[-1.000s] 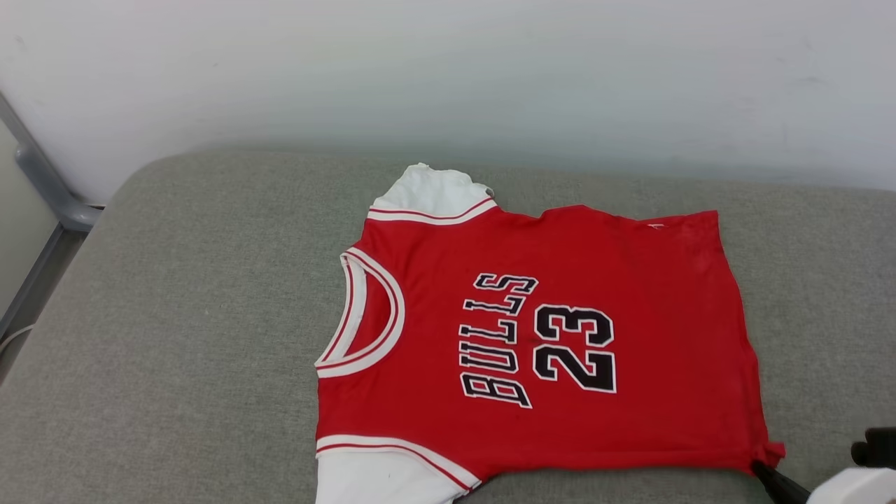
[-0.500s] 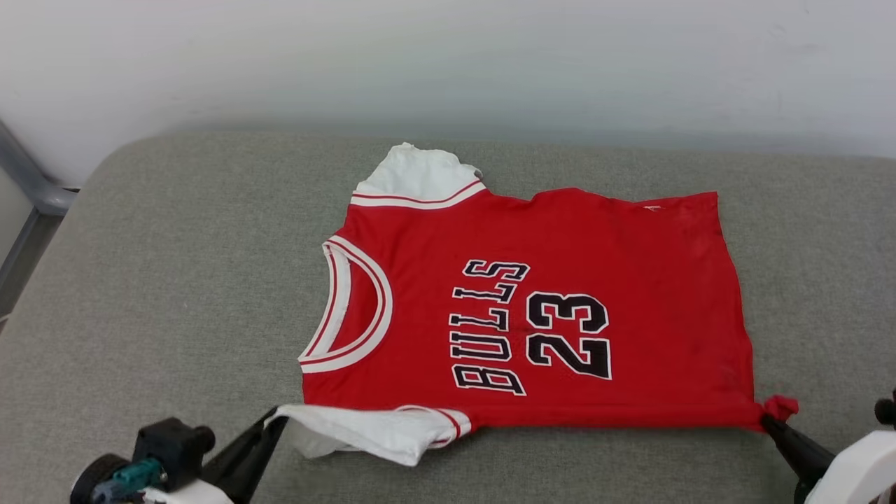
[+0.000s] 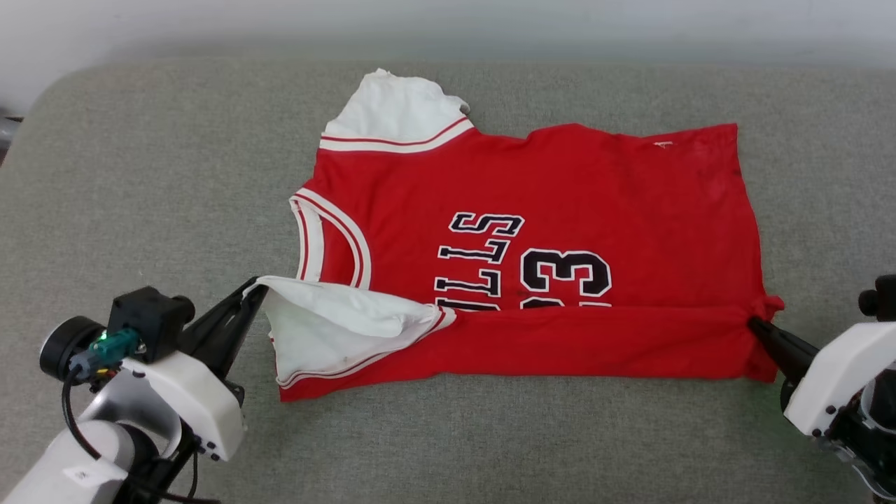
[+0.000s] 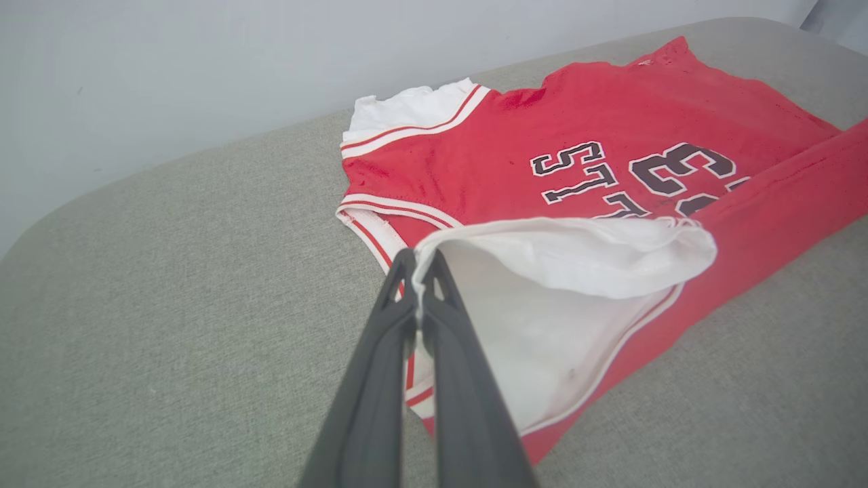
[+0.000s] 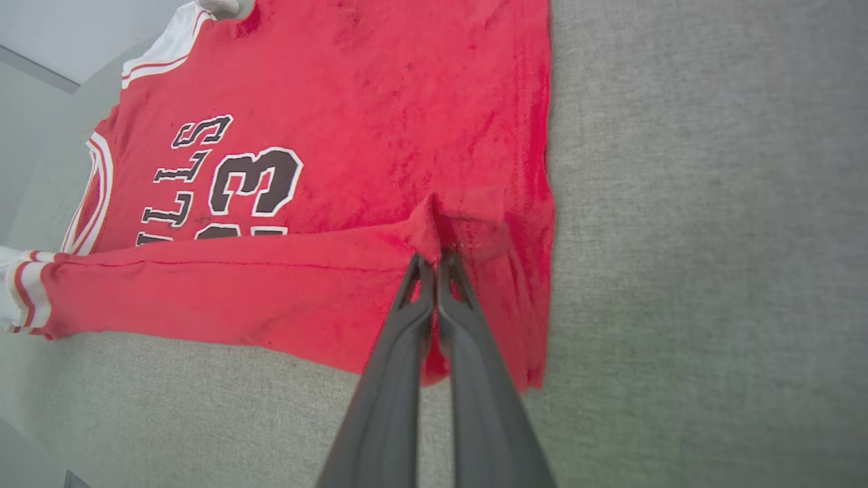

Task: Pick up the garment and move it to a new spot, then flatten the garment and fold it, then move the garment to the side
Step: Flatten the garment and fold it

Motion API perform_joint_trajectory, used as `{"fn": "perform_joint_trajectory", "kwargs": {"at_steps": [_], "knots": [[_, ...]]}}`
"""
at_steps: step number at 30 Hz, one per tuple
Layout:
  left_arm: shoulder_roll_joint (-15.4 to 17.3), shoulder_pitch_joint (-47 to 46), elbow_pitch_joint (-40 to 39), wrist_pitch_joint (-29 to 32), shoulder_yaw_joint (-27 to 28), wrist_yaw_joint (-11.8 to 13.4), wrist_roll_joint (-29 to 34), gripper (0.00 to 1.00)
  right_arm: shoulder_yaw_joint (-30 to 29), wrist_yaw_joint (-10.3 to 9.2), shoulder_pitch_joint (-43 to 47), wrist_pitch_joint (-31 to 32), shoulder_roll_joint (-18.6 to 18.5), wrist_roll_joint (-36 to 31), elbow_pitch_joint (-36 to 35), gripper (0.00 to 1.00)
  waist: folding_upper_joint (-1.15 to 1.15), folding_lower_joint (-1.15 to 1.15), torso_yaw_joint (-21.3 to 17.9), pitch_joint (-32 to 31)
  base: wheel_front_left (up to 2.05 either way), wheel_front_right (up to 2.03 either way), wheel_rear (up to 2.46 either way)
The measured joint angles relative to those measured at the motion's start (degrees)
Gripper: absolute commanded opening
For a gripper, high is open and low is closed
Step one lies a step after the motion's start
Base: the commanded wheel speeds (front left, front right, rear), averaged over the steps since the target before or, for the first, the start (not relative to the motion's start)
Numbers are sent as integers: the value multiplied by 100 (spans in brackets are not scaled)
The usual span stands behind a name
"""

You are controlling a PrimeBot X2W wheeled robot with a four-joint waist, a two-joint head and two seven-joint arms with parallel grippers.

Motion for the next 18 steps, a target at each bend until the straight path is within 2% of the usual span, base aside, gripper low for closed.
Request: {"fn": "perform_joint_trajectory", "kwargs": {"at_steps": [13, 14, 15, 18], "knots": [[-191, -1101, 1221, 207, -328, -315, 62, 0, 470, 0, -761, -41, -122, -319, 681, 0, 0, 0, -109, 404, 0, 0, 0], [-200, -1175, 1301, 133, -361, -318, 146, 84, 483, 0, -796, -116, -123, -350, 723, 27, 0, 0, -111, 417, 0, 0, 0], [-222, -1246, 1413, 148, -399, -327, 151, 100, 459, 0, -853, -196, -109, -383, 775, 100, 0, 0, -113, 428, 0, 0, 0], [-376, -1336, 1707, 1, -463, -350, 181, 100, 488, -1, -966, -391, -98, -485, 903, 100, 0, 0, -109, 427, 0, 0, 0]]}}
